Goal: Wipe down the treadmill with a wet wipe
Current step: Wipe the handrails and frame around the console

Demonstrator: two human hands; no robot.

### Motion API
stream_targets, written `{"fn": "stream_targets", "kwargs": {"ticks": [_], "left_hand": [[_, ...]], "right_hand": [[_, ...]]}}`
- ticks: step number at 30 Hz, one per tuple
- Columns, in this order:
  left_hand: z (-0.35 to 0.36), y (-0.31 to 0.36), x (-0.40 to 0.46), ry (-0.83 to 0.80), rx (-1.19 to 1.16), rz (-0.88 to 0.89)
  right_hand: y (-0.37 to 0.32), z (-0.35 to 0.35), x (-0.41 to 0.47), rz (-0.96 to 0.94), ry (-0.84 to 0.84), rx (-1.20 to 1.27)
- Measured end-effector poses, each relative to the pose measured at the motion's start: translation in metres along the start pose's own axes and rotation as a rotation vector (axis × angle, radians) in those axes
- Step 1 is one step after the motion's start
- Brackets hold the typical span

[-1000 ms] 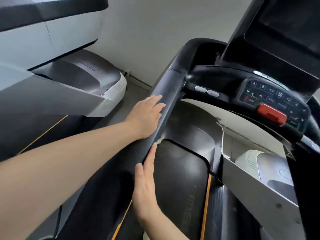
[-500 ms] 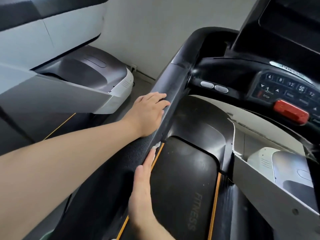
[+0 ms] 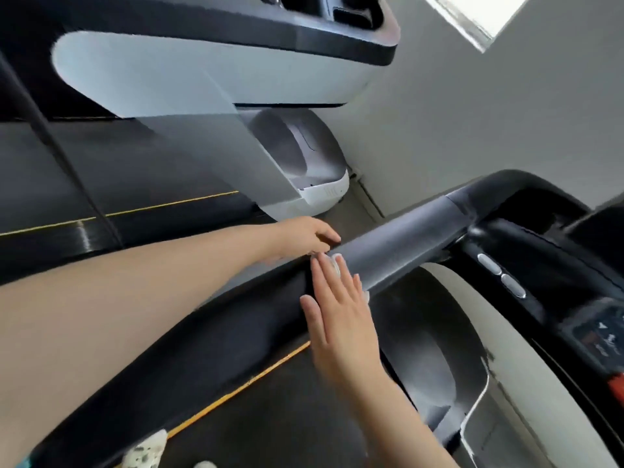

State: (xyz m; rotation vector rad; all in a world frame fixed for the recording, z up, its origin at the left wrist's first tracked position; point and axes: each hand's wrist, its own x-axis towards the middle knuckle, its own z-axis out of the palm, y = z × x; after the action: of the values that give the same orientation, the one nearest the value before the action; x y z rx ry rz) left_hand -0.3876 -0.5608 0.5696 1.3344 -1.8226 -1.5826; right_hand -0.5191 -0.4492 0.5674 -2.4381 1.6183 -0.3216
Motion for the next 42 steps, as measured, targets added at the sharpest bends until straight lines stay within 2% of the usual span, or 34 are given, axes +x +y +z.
{"fn": "stream_targets", "kwargs": {"ticks": [3,7,10,12,16,20,22,25,30,32,34,36,38,42], "left_hand": [[-0.012,-0.022,-0.037,0.032,-0.104,-0.048],[-0.022,-0.056,-0.091,0.085,-0.147,-0.115],[-0.024,-0.079,-0.135,0.189,-0.108,-0.103],[-0.023,-0.094,-0.159,0.219,-0.168,-0.084],[-0.020,-0.131,-0.197,0.234,-0.300,-0.060],[-0.011,-0.177,-0.229,0.178,-0.488,-0.026],[-0.003,-0.201,-0.244,0.171,-0.444,-0.029],[0.008,-0.232,-0.261,0.204,-0.329,-0.037],[0.022,-0.270,-0.275,0.191,-0.571,-0.096],[0.026,-0.279,-0.277,0.200,-0.664,-0.101],[0.028,-0.285,-0.277,0.206,-0.703,-0.077],[0.029,-0.291,-0.277,0.202,-0.715,-0.055],[0.029,-0.295,-0.278,0.190,-0.761,-0.048],[0.037,-0.306,-0.277,0.208,-0.864,-0.041]], "right_hand": [[-0.014,-0.010,0.017,-0.136,-0.150,-0.070],[-0.052,-0.001,0.018,-0.338,-0.239,-0.129],[-0.080,0.008,0.008,-0.463,-0.281,-0.120],[-0.098,0.014,-0.001,-0.540,-0.287,-0.115],[-0.129,0.028,-0.016,-0.607,-0.318,-0.148],[-0.160,0.037,-0.025,-0.610,-0.346,-0.167],[-0.174,0.044,-0.033,-0.715,-0.379,-0.308],[-0.193,0.072,-0.050,-0.859,-0.493,-0.699],[-0.219,0.137,-0.066,-0.817,-0.740,-1.168],[-0.227,0.139,-0.063,-0.862,-0.853,-1.253],[-0.232,0.120,-0.056,-0.886,-0.851,-1.311],[-0.232,0.094,-0.051,-0.835,-0.777,-1.319],[-0.228,0.080,-0.047,-0.779,-0.787,-1.294],[-0.238,0.121,-0.040,-0.754,-0.793,-1.310]]}}
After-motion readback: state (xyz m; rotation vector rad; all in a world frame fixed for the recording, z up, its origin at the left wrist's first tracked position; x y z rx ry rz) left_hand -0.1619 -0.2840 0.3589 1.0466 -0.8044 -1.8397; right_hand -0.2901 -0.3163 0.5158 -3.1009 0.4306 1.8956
